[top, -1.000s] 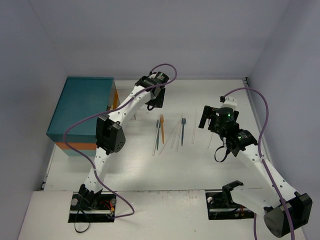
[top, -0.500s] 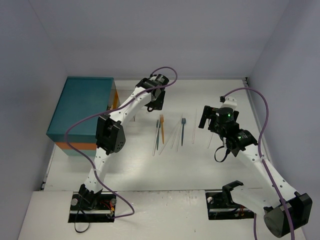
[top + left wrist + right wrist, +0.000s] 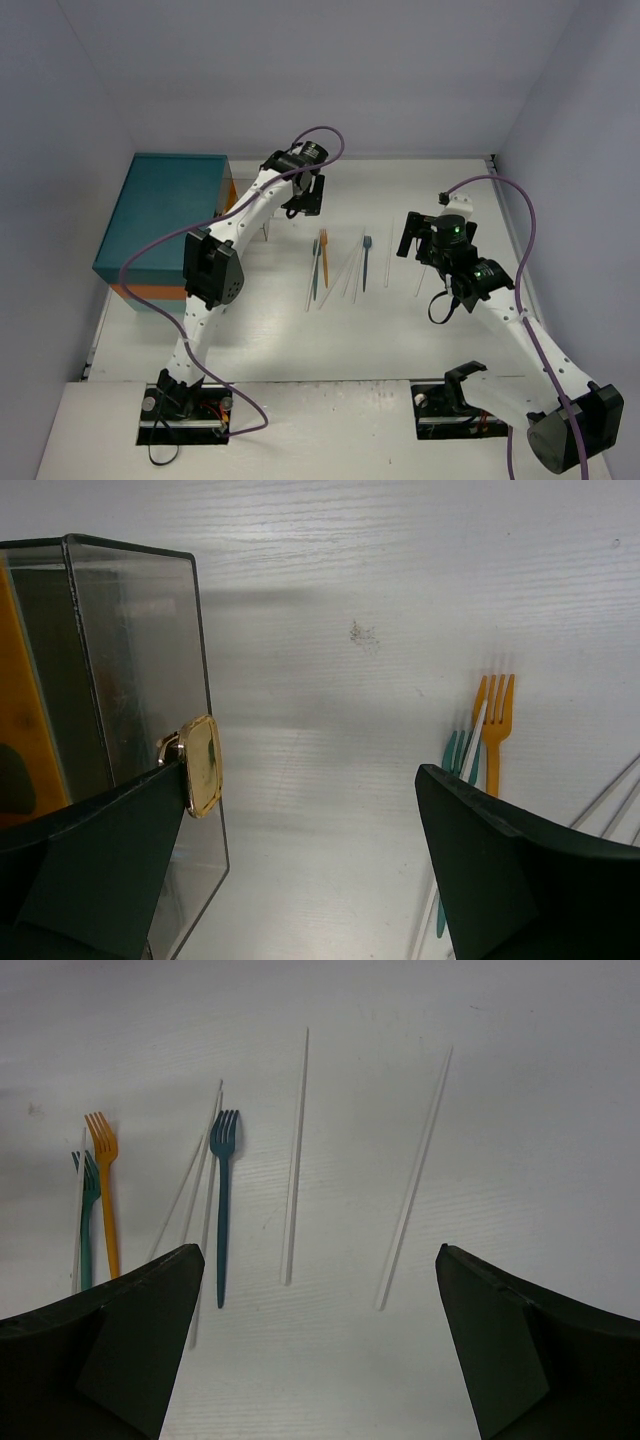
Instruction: Sort the eating utensils into containers
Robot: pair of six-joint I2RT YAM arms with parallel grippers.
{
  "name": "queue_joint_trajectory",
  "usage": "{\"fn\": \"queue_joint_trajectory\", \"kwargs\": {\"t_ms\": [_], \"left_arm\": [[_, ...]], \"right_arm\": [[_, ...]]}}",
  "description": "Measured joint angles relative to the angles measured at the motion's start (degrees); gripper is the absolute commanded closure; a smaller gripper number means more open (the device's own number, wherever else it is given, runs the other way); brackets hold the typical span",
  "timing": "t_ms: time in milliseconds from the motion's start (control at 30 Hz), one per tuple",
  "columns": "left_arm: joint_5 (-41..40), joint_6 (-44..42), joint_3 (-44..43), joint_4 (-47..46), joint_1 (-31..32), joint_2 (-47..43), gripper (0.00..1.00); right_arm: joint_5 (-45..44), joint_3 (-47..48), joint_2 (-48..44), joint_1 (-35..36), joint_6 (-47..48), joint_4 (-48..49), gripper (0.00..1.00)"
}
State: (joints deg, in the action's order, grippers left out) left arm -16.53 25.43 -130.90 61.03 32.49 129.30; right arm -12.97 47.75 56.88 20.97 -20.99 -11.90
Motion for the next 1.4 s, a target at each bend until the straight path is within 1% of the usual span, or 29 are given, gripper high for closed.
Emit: {"fn": "queue_joint_trajectory", "kwargs": {"t_ms": [233,400,600,767,1000,1200,1400], "left_arm": [[-0.5,5.1,2.2,-0.3,-0.3,-1.9,0.05],[-0.7,6.5,2.2,-0.4,-0.3,-2.0,0.05],[-0.9,5.2,2.1,-0.4,0.0,-2.0,0.05],[-0.8,2.7,-0.2,-0.3,0.8,-2.3,0.05],[-1.1,1.0,-0.7,-0.3,1.1,-7.2,0.05],[-1.5,1.2,1.1,-0.4,-1.3,-9.0,0.05],[-0.3,1.2,3.1,0.1,-4.4,-7.5,0.05]], "right_arm": [[0.4,0.0,0.4,0.0,0.0,0.0,0.00],[0.7,0.0,0.5,0.0,-0.1,0.0,0.00],[0.9,-0.1,0.5,0.0,-0.1,0.0,0.00],[1.1,-0.1,0.5,0.0,-0.1,0.0,0.00],[1.5,-0.1,0.5,0.0,-0.1,0.0,0.00],[1.7,-0.1,0.5,0.0,-0.1,0.0,0.00],[1.9,-0.1,0.5,0.0,-0.1,0.0,0.00]]}}
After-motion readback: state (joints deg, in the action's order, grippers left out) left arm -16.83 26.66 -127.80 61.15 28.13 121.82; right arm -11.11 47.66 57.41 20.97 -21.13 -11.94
